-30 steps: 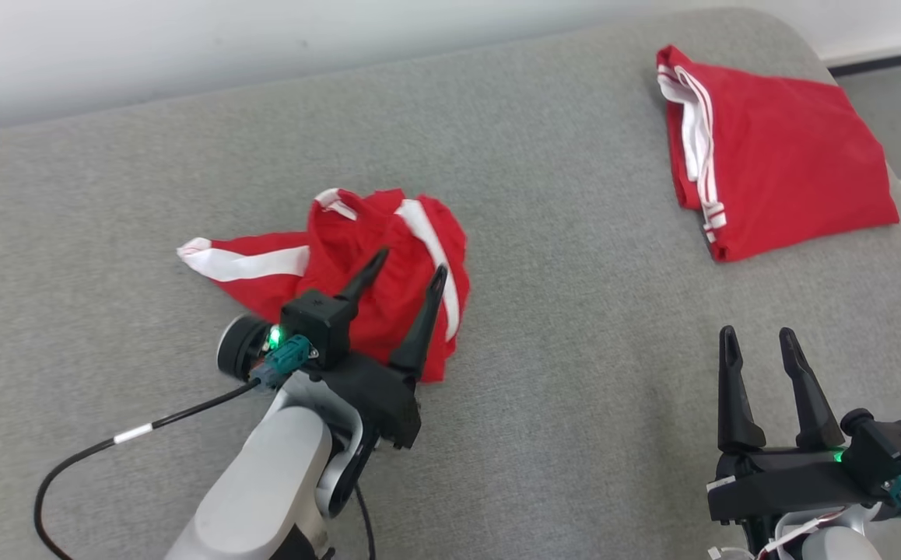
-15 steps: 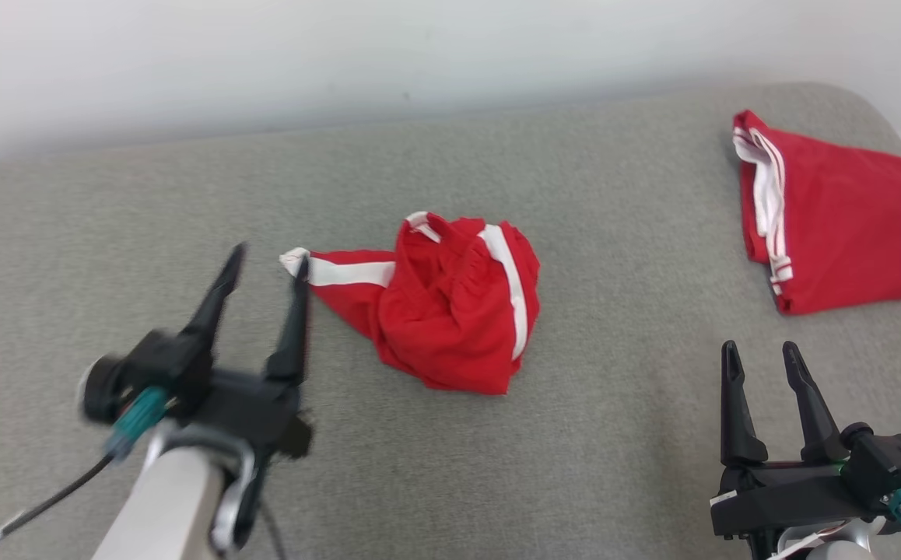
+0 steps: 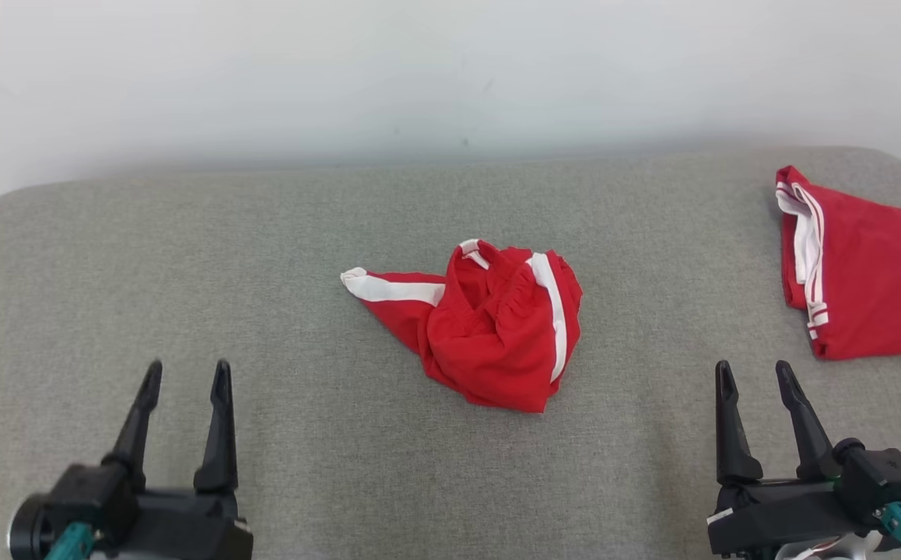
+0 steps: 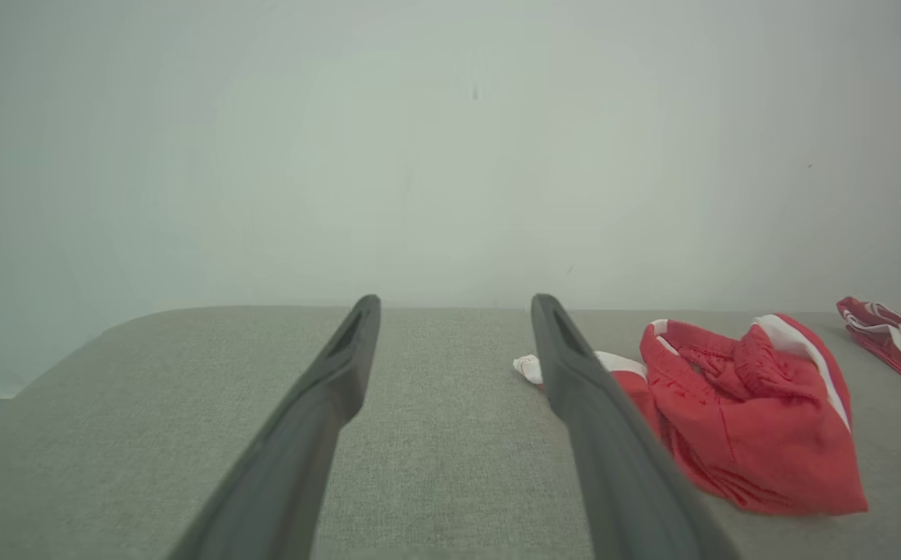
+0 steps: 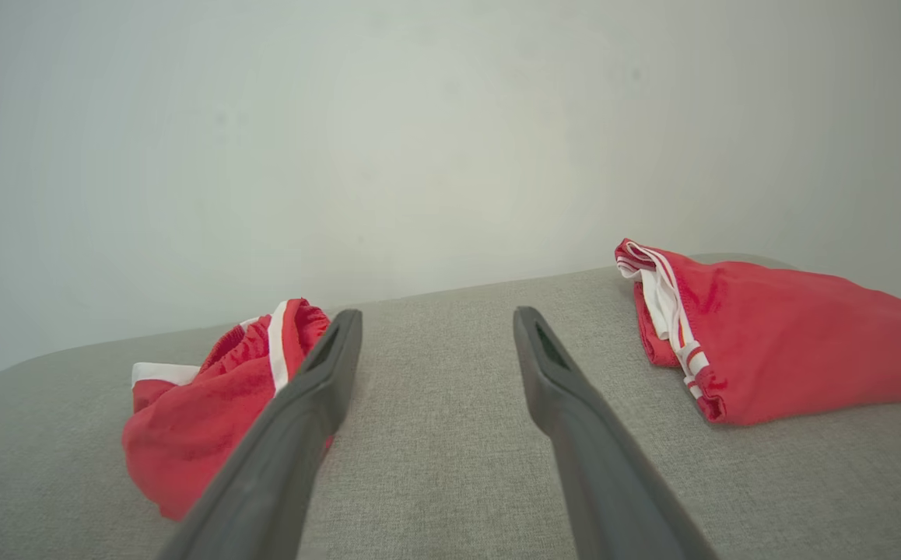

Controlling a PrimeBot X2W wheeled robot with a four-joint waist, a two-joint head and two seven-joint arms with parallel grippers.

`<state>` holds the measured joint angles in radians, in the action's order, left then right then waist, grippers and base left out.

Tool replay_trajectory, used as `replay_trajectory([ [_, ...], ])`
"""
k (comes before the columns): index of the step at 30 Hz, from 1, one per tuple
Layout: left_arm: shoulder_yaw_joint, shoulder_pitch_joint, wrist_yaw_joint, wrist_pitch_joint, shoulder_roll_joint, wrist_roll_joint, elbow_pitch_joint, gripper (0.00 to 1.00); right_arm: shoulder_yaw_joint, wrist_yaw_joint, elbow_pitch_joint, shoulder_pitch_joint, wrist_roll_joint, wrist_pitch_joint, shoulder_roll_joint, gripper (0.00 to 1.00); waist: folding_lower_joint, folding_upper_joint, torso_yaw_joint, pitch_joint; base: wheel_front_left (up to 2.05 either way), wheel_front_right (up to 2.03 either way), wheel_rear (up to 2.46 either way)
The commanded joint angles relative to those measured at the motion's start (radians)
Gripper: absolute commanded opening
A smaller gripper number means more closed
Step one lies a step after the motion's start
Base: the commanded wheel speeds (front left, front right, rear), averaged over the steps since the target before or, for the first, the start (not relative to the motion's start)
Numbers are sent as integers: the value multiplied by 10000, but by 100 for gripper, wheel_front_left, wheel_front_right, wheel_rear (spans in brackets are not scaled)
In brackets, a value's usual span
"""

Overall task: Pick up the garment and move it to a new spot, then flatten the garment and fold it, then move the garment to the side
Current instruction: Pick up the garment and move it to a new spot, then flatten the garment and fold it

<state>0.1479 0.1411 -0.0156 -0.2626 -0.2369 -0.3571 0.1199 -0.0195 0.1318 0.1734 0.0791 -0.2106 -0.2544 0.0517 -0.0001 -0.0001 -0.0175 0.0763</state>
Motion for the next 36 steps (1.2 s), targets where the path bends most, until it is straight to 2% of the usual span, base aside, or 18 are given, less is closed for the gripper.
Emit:
replay_trajectory([
  [1, -88, -241, -59, -28, 91, 103, -14, 100, 25, -27, -11, -144, -51, 18, 31, 100, 1, 1, 63, -72, 0, 0, 0],
  [6, -550, -831, -91, -28, 542, 266, -234, 100, 73, -27, 22, -233, -110, 35, 71, 100, 1, 1, 83, -164, 0, 0, 0],
  [17, -991, -1409, -563, -28, 1139, 832, -273, 100, -22, -27, 49, -524, -150, 108, 92, 100, 1, 1, 244, -283, 0, 0, 0],
  [36, -1404, -1510, -971, -29, 1508, 1308, -52, 100, 32, -27, 209, -664, -221, 68, 42, 100, 1, 1, 284, -300, 0, 0, 0],
])
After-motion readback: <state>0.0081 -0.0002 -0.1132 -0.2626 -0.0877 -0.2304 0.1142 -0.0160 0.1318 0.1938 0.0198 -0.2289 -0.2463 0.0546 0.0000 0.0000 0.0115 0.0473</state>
